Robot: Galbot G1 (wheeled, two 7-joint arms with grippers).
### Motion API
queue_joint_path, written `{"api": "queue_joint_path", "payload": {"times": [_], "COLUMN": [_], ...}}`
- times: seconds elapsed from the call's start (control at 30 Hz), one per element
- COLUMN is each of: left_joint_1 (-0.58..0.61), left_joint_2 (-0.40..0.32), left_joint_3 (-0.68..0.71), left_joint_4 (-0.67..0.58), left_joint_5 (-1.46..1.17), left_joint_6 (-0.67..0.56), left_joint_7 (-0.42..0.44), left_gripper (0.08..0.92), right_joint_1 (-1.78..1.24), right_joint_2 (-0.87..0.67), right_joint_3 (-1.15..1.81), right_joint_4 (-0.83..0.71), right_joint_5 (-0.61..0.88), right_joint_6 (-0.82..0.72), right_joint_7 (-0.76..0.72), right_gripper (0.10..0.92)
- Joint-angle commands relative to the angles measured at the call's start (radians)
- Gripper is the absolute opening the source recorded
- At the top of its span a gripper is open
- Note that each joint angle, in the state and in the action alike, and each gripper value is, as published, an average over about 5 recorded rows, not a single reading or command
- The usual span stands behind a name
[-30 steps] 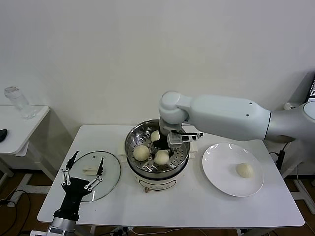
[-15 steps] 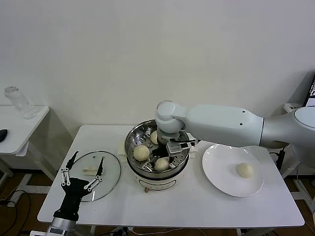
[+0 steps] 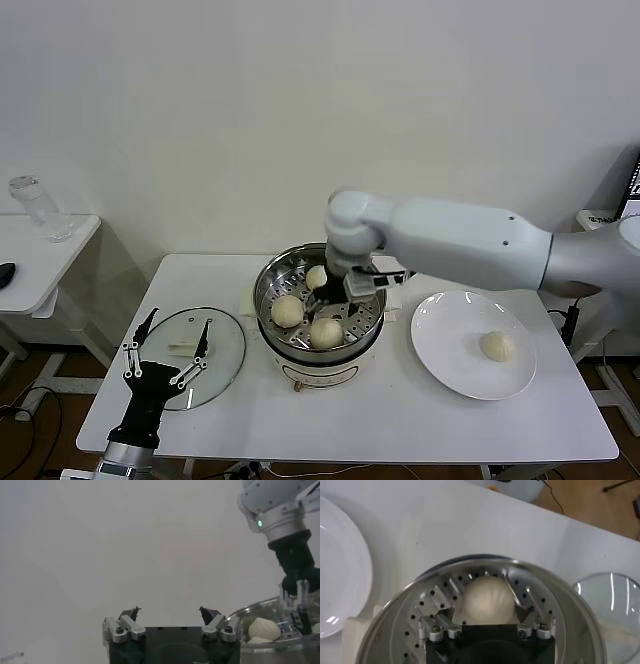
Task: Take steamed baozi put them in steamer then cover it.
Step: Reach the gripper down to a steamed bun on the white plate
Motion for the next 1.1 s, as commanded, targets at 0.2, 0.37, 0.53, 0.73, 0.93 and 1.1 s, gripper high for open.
{"api": "queue_joint_path", "payload": {"times": [0.2,0.37,0.53,0.73,0.93,1.1], "left_joint_1": [-0.002,-0.003,-0.004,-0.001,0.002,0.006], "left_joint_2": [0.002,0.003,0.002,0.003,0.000,-0.001], "left_joint_3": [0.003,0.005,0.006,0.002,0.002,0.000], "left_joint_4": [0.001,0.000,-0.003,-0.003,-0.005,-0.003], "left_joint_5": [0.002,0.003,0.004,0.004,0.005,0.007], "left_joint_6": [0.005,0.006,0.009,0.009,0.012,0.009], "left_joint_7": [0.000,0.000,0.000,-0.001,-0.001,-0.002], "left_gripper": [0.823,0.823,0.823,0.823,0.823,0.823], "right_joint_1": [0.049,-0.011,-0.110,-0.276,-0.381,-0.424], "right_joint_2": [-0.289,-0.393,-0.465,-0.514,-0.518,-0.504], "right_joint_3": [0.148,0.151,0.150,0.218,0.246,0.251], "right_joint_4": [-0.268,-0.385,-0.445,-0.469,-0.458,-0.456], "right_joint_5": [0.475,0.451,0.395,0.282,0.231,0.218], "right_joint_6": [-0.563,-0.626,-0.628,-0.607,-0.604,-0.595], "right_joint_7": [-0.058,-0.084,-0.088,-0.076,-0.065,-0.043], "right_gripper": [0.823,0.823,0.823,0.823,0.823,0.823]}}
